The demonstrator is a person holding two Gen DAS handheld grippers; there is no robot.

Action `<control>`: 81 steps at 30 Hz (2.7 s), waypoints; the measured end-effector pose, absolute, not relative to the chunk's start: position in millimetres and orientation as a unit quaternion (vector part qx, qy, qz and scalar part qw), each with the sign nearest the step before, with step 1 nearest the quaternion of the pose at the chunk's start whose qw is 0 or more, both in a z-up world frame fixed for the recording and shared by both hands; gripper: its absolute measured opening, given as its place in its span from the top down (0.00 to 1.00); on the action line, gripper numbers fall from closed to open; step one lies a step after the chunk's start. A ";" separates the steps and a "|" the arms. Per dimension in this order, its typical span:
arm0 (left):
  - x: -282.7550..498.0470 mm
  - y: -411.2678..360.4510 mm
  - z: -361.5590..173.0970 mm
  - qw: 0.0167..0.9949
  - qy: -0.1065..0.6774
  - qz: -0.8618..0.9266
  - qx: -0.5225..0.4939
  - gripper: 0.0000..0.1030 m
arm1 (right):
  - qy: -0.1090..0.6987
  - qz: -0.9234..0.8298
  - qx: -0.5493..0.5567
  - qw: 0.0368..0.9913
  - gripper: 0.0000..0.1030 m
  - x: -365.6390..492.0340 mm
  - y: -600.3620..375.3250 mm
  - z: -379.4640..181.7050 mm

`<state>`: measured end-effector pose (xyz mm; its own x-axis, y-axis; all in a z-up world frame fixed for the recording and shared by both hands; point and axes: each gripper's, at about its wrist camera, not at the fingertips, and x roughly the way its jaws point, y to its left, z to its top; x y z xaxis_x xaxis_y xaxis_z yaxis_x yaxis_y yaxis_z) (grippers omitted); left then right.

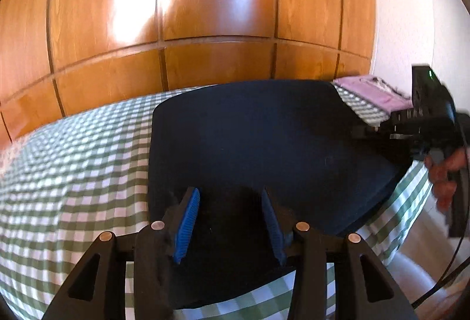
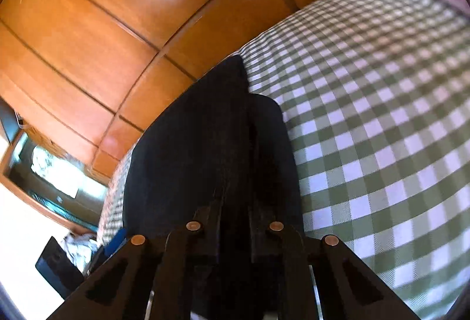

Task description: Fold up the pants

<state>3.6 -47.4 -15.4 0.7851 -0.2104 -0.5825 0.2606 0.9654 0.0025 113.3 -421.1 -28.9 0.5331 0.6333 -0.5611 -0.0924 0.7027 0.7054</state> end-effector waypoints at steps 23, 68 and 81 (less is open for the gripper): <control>170.1 -55.1 3.5 0.897 0.423 -0.108 0.066 0.57 | 0.428 0.182 0.006 0.885 0.83 181.3 -331.6 27.9; 28.2 -39.5 -7.7 0.927 0.362 -0.087 0.038 0.54 | 0.394 0.196 0.068 0.895 0.96 71.3 -358.2 8.6; -14.5 8.6 -6.5 0.921 0.356 -0.149 -0.044 0.45 | 0.387 0.193 0.122 0.894 0.74 46.9 -382.4 19.8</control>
<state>-14.5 8.6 -6.5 0.7019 -0.3062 -0.6431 0.2441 0.9516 -0.1866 46.9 -382.4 19.8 0.6267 0.4390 -0.6439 -0.2510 0.8959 0.3664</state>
